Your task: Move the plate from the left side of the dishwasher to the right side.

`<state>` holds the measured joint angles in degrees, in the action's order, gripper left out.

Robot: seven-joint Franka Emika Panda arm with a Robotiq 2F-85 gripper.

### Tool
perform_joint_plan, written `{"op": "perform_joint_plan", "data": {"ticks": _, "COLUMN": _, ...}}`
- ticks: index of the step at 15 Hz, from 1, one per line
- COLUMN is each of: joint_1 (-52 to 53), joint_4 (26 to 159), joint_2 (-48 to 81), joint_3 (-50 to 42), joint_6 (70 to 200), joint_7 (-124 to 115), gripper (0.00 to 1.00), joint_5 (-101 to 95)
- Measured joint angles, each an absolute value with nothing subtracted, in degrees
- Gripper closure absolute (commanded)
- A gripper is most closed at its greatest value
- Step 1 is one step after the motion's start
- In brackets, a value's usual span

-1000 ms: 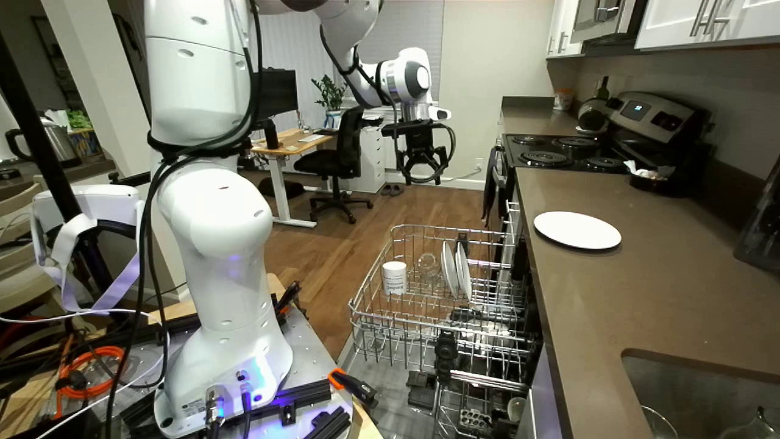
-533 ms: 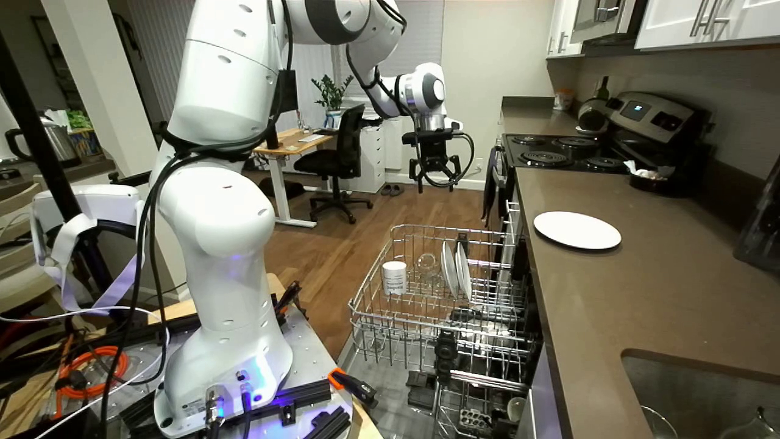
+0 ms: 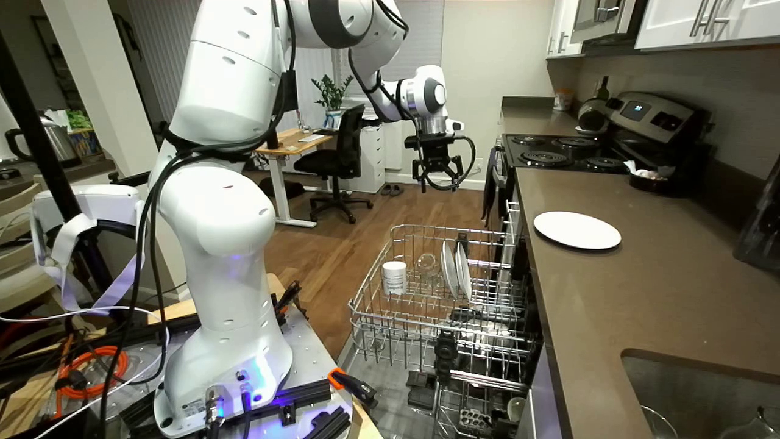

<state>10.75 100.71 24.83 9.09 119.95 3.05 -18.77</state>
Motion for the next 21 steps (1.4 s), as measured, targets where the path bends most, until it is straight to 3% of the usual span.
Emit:
{"op": "perform_joint_plan", "data": {"ticks": 14, "joint_1": 10.77, "joint_4": 110.11, "joint_2": 26.76, "joint_3": 4.26, "joint_6": 146.17, "joint_7": 1.85, "gripper": 0.00, "joint_5": -18.91}}
{"op": "perform_joint_plan", "data": {"ticks": 21, "joint_1": 13.59, "joint_4": 106.87, "joint_2": 33.65, "joint_3": 0.19, "joint_6": 147.13, "joint_7": 1.85, "gripper": 0.00, "joint_5": -23.05}}
